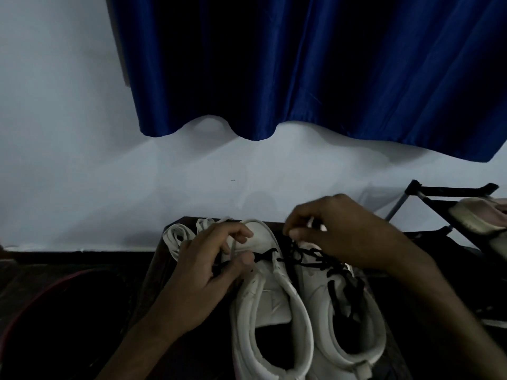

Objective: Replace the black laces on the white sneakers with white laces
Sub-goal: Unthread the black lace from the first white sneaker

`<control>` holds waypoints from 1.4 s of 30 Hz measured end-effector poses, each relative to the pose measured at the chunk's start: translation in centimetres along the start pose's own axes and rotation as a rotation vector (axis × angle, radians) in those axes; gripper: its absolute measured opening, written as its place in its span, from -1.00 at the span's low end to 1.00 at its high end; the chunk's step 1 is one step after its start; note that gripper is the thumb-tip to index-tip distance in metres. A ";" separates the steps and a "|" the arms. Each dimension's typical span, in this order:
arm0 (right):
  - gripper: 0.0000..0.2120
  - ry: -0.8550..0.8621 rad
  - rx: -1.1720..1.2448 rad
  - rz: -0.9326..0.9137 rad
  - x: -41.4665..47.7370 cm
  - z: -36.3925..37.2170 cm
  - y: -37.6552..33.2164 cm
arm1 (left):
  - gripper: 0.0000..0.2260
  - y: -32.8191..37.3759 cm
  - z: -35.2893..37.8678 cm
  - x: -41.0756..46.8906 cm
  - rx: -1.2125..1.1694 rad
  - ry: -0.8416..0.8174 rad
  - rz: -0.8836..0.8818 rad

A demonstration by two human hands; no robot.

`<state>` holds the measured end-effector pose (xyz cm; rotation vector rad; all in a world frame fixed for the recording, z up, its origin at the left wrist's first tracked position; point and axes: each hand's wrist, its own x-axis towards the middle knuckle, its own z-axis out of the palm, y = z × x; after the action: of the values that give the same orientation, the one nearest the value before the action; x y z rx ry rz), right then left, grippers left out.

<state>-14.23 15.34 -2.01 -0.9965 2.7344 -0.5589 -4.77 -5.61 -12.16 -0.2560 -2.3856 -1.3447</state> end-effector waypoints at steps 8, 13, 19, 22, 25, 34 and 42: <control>-0.81 -0.074 0.074 -0.217 1.6 3.2 1.4 | -0.83 0.8 0.6 2.5 0.198 -0.110 0.100; -0.78 -0.081 0.187 -0.189 2.1 3.3 2.3 | -0.76 1.1 1.0 2.8 0.304 -0.110 0.086; -0.80 -0.099 0.298 -0.157 2.0 3.8 2.9 | -0.85 0.7 2.2 1.7 0.096 0.015 -0.001; -0.82 -0.104 0.369 -0.142 1.8 3.8 2.9 | -0.85 0.4 1.7 1.1 -0.363 0.218 -0.290; -0.85 -0.114 0.396 -0.136 2.0 3.7 2.8 | -0.83 0.8 1.4 0.9 -0.614 0.245 -0.443; -0.85 -0.054 0.391 -0.155 1.9 4.3 3.2 | -0.79 0.6 0.3 1.8 0.127 -0.080 -0.055; -0.88 -0.072 0.421 -0.168 2.0 4.2 3.2 | -0.83 0.3 -0.1 1.8 -0.195 0.440 -0.178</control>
<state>-16.37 15.12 -7.23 -1.1080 2.3386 -1.0504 -6.26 -5.54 -11.12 0.1898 -1.9493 -1.5300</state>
